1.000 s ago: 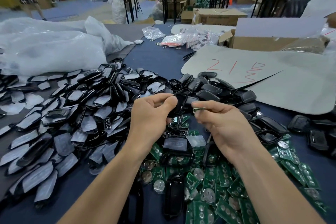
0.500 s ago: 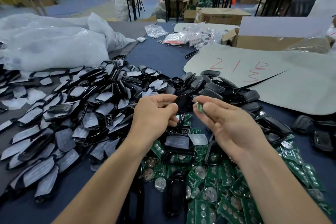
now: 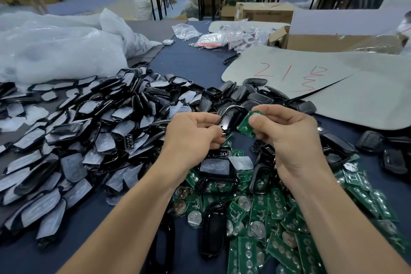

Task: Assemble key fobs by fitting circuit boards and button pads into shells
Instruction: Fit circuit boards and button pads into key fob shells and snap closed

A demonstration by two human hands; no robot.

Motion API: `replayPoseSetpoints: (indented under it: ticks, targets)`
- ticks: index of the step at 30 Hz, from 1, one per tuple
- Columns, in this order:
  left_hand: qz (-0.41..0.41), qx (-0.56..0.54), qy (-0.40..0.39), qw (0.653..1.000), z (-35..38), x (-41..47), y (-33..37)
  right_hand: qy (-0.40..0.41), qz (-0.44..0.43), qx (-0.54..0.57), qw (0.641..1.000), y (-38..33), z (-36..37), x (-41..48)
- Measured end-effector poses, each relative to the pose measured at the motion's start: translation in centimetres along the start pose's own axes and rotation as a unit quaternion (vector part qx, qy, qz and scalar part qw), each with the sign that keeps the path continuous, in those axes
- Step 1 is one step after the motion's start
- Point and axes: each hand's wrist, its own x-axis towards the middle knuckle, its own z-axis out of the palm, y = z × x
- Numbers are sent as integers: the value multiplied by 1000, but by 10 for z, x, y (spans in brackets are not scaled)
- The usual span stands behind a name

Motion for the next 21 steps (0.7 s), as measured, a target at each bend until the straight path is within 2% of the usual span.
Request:
replayPoseSetpoints:
  ticks: [2,5,9,15,21]
  targets:
    - [-1,4,-13,1000,2,-1,1,-7,-8,-38,999,1,2,-1]
    - [7,8,-29,1000,2,-3,3,-7,-51,-165,985,4,5,-5]
    - [26,19,-43,999,0,-6,5,30,-97,-252,962,5,6,-6]
    - [44,33,-48,997,0,-8,6,59,-136,-303,941,5,10,-10]
    - [51,54,-38,997,1,-8,2,47,-149,-322,934,6,11,-11]
